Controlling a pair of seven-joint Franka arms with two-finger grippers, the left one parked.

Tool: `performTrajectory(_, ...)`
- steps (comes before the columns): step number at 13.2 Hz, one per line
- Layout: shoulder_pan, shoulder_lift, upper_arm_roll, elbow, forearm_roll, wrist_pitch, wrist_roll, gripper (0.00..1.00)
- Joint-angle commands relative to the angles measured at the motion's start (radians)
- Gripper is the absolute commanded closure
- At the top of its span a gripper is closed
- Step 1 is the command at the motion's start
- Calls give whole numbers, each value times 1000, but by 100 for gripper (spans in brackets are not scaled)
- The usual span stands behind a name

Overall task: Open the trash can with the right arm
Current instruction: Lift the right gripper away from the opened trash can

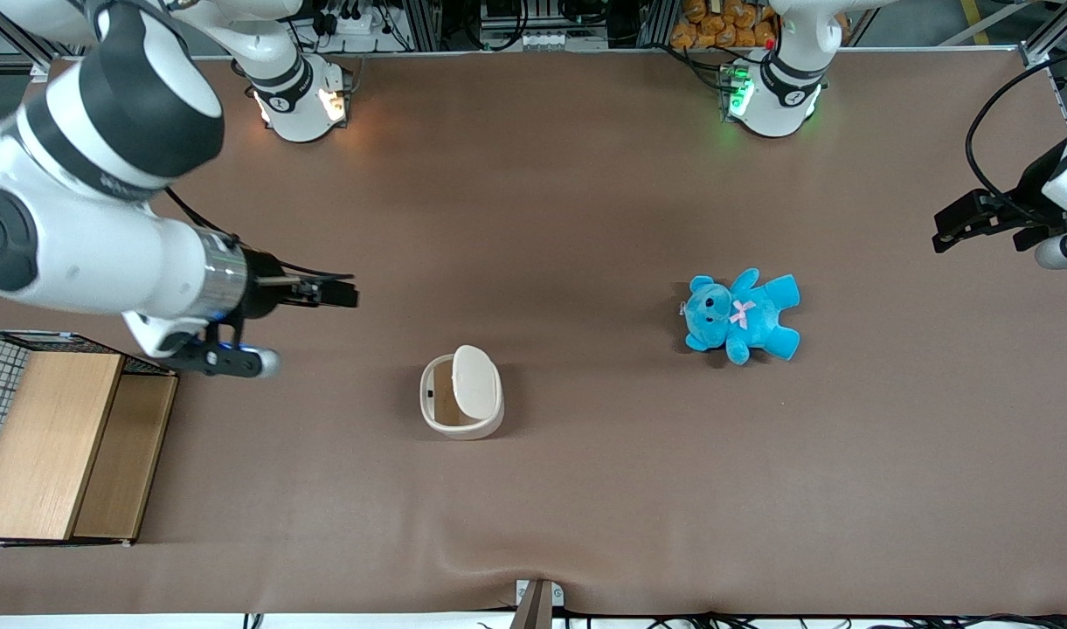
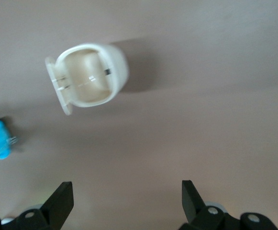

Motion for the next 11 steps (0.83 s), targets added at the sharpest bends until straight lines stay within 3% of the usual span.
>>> performTrajectory(1,-7,-122,-22,-87,-59,-15,-19,0)
performTrajectory(4,-6,-256,-142,-176,-47,-28,-195,0)
performTrajectory(11,-9,-530,-306,-446,-36,7,-363,0)
